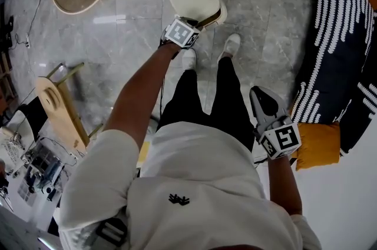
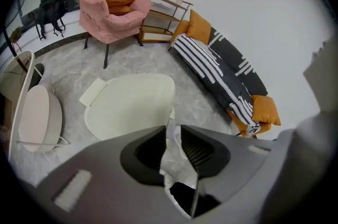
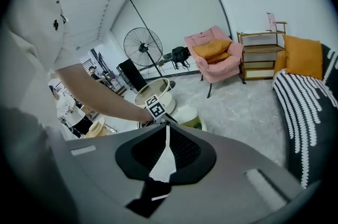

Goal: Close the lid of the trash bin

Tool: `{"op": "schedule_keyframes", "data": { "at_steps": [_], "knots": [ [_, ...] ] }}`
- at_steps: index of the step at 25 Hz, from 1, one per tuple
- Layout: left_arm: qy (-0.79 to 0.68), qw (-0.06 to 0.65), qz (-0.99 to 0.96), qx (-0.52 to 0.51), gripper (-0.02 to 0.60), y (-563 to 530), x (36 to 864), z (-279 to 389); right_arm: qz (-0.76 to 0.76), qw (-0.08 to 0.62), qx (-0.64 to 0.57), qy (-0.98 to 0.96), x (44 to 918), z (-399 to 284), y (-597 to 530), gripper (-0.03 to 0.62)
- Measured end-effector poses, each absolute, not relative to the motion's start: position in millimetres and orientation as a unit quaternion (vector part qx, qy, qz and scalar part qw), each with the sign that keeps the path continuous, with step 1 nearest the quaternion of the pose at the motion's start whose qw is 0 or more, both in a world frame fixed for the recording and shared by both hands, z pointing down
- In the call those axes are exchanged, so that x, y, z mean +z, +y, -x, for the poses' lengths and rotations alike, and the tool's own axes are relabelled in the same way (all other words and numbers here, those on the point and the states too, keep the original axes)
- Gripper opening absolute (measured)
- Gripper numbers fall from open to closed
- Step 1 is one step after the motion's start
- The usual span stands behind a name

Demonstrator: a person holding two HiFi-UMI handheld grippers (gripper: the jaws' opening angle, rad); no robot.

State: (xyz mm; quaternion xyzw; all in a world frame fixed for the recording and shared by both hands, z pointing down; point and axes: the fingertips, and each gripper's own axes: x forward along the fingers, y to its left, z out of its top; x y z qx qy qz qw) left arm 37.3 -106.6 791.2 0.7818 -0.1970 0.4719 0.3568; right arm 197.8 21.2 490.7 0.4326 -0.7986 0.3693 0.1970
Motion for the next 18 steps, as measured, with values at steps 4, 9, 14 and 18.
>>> {"op": "schedule_keyframes", "data": {
  "at_steps": [4,9,14,18],
  "knots": [
    [-0.195,0.359,-0.778,0.478,0.147,-99.9,802.8,-42.1,-0.43,0.197,0.37,-0.8,494.8,-202.6,16.4,0.02],
    [-0.196,0.371,-0.769,0.482,0.147,-91.5,816.8,-45.7,-0.424,0.201,0.374,-0.8,502.0,-210.1,11.3,0.02],
    [-0.19,0.375,-0.764,0.49,0.147,-85.5,828.2,-49.7,-0.414,0.207,0.376,-0.803,509.3,-214.3,5.3,0.02],
    [-0.184,0.378,-0.759,0.497,0.147,-81.0,839.3,-51.8,-0.403,0.211,0.377,-0.807,515.1,-214.1,2.0,0.02]
  ]
}}
